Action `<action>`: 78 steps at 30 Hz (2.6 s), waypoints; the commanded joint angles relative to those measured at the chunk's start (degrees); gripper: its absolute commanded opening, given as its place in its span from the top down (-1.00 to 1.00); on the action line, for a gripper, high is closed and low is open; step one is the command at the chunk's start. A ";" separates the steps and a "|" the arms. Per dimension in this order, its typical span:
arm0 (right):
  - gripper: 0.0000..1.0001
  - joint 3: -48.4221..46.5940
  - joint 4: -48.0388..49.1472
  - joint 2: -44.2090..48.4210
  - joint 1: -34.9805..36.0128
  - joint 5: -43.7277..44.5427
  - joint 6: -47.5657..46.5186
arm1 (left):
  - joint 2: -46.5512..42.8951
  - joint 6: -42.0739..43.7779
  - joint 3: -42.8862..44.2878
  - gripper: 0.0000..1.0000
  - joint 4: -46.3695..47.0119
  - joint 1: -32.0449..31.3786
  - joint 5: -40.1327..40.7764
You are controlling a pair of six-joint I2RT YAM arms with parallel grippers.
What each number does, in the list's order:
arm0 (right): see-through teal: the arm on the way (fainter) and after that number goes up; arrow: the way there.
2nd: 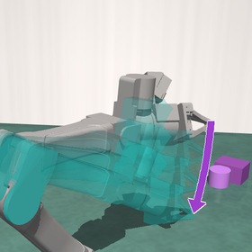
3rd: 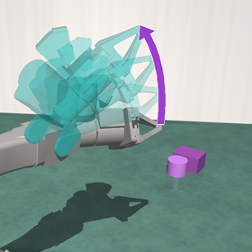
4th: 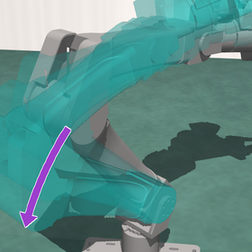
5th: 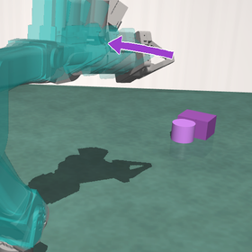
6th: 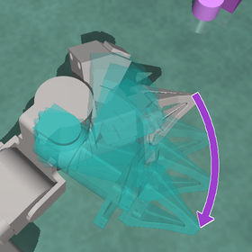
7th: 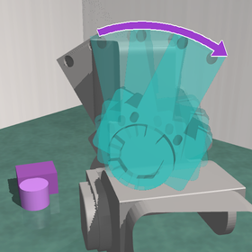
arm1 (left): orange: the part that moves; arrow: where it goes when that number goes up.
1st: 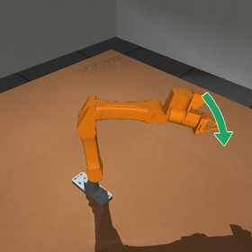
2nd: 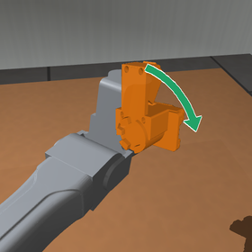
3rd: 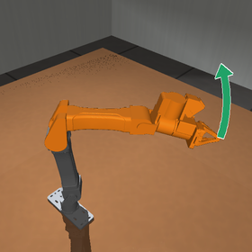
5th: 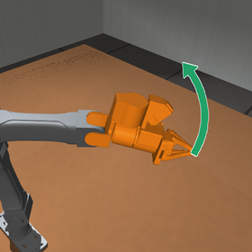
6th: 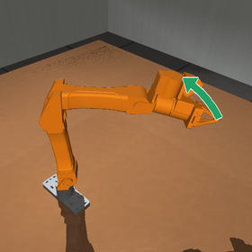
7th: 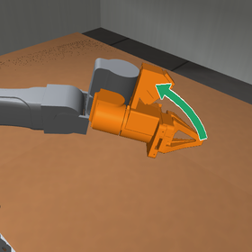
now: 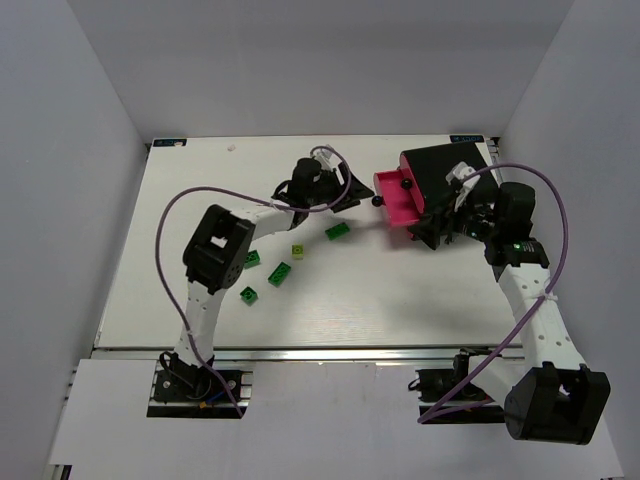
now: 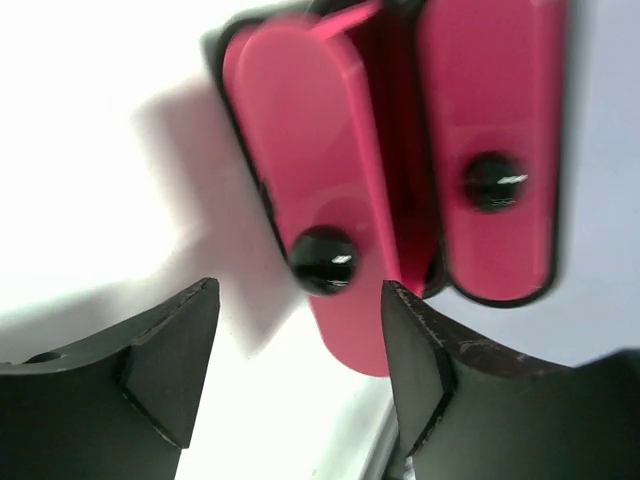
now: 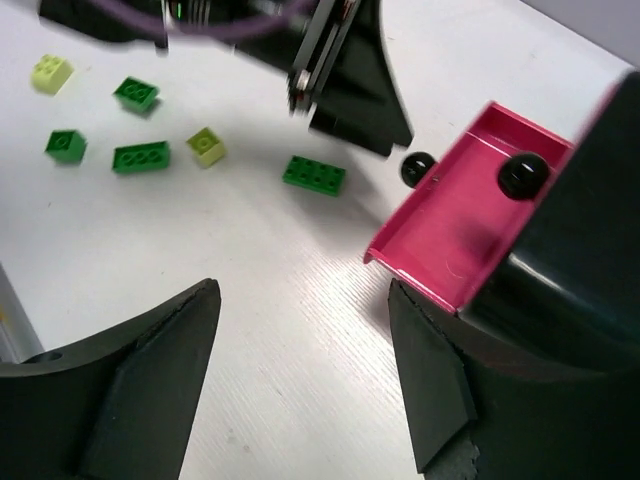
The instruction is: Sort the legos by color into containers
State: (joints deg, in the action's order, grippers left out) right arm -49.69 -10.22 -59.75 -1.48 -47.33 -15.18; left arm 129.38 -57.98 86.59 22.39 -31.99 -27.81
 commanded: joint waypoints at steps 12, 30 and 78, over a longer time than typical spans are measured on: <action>-0.37 5.21 -10.25 3.40 7.62 -19.02 -35.15 | -35.93 28.34 -11.77 0.56 -38.80 4.65 20.86; -0.49 -40.96 -34.25 -49.13 35.31 20.08 -66.73 | -77.77 43.38 -38.25 -0.70 -47.62 4.04 51.09; 0.41 -58.76 -52.89 -77.10 34.70 29.67 -69.83 | -81.92 44.18 -39.56 -0.78 -46.48 4.04 51.37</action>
State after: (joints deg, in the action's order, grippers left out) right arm -111.46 -59.00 -133.21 33.71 -18.22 -88.29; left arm 48.16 -14.02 47.46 -24.40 -27.62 23.55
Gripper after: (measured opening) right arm 0.401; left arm 0.886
